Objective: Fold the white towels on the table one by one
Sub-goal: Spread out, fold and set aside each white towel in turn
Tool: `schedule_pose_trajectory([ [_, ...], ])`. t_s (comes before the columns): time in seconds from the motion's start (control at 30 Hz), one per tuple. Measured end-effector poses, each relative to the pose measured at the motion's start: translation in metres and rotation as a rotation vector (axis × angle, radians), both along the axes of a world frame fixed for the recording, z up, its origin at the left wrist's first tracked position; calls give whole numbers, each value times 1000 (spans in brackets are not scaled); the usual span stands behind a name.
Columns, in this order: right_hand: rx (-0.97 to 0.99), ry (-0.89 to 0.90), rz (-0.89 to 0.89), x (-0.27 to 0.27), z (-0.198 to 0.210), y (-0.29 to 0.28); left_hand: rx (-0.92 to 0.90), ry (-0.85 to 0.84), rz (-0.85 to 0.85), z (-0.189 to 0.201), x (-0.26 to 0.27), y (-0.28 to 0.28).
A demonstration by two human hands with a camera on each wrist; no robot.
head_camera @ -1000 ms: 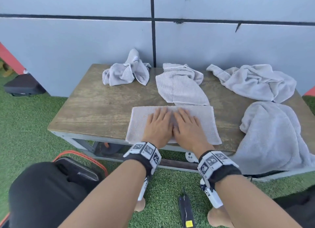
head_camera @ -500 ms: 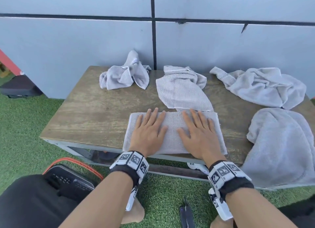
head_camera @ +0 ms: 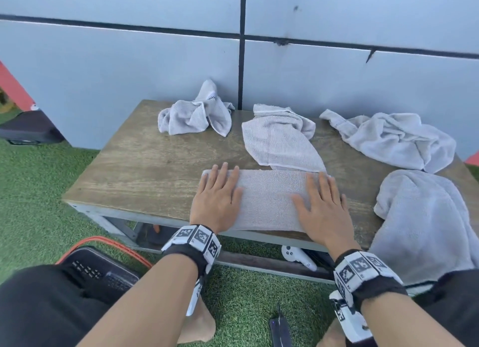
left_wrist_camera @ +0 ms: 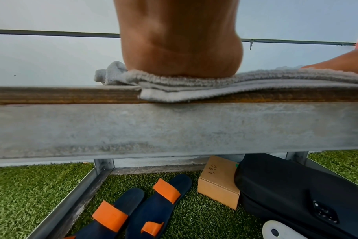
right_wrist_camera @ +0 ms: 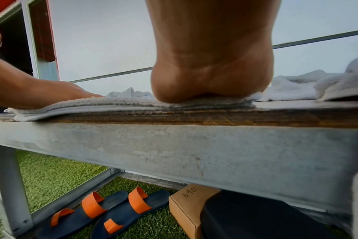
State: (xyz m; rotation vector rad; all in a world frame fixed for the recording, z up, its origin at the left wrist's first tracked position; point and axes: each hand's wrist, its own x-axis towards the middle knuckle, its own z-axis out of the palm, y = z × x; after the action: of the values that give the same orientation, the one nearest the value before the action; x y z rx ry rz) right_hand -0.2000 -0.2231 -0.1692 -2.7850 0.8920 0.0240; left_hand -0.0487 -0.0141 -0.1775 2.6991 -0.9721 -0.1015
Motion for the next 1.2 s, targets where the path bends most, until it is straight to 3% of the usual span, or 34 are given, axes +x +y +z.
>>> schedule_pose_trajectory([
  [0.17,141,-138,-267,-12,-1,-4,0,3,8,2,-2,1],
  [0.37,155,-267,-320,-13,3,0,0,3,31,2,-4,1],
  [0.53,228,-505,-259,-6,36,17,-2,2,118,2,-9,1],
  [0.73,83,-634,-55,59,90,21,34,-22,298,8,-22,1],
  [0.9,-29,-456,28,104,91,25,99,9,435,26,-24,15],
  [1.07,154,-126,334,66,41,70,21,249,424,49,-5,32],
  [1.2,189,-125,399,36,19,84,-94,455,343,60,9,38],
])
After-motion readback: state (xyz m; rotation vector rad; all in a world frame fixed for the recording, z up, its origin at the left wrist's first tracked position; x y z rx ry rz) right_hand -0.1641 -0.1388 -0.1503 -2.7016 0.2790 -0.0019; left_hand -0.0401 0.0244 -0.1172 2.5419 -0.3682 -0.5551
